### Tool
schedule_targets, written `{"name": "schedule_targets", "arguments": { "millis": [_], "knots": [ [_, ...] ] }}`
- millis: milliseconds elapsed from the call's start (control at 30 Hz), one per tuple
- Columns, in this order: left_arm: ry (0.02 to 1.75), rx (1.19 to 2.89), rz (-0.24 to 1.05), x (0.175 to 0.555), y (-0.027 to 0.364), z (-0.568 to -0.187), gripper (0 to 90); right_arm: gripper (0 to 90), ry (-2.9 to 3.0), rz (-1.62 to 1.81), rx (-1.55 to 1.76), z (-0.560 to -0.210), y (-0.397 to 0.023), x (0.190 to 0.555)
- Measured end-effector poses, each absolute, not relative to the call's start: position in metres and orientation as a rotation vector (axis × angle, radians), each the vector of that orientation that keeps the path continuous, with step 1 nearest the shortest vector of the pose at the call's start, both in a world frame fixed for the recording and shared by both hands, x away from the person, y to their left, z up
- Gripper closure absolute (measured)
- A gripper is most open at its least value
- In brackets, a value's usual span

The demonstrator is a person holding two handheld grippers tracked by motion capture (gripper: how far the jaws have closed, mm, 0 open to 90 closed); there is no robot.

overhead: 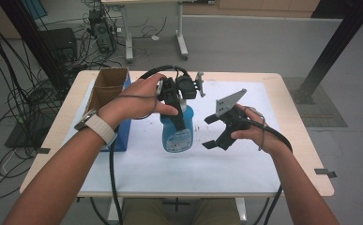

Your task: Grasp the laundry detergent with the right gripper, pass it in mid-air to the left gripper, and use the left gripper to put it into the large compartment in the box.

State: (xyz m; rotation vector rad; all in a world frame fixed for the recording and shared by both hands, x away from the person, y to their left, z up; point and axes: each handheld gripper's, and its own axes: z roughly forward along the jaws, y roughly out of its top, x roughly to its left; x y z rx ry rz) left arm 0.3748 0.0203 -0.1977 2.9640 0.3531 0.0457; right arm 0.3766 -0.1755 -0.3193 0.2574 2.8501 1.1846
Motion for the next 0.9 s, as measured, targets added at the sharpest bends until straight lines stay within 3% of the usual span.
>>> {"name": "schedule_targets", "arguments": {
  "millis": [333, 900],
  "knots": [
    [0.579, 2.921, 0.122, 0.383, 0.030, -0.185, 36.8, 6.0, 2.900, 0.936, 0.260, -0.312, -0.201, 0.376],
    [0.821, 2.854, 0.201, 0.388, 0.039, -0.166, 36.9, 6.2, 2.946, 0.709, 0.238, -0.300, -0.227, 0.374]
  ]
}}
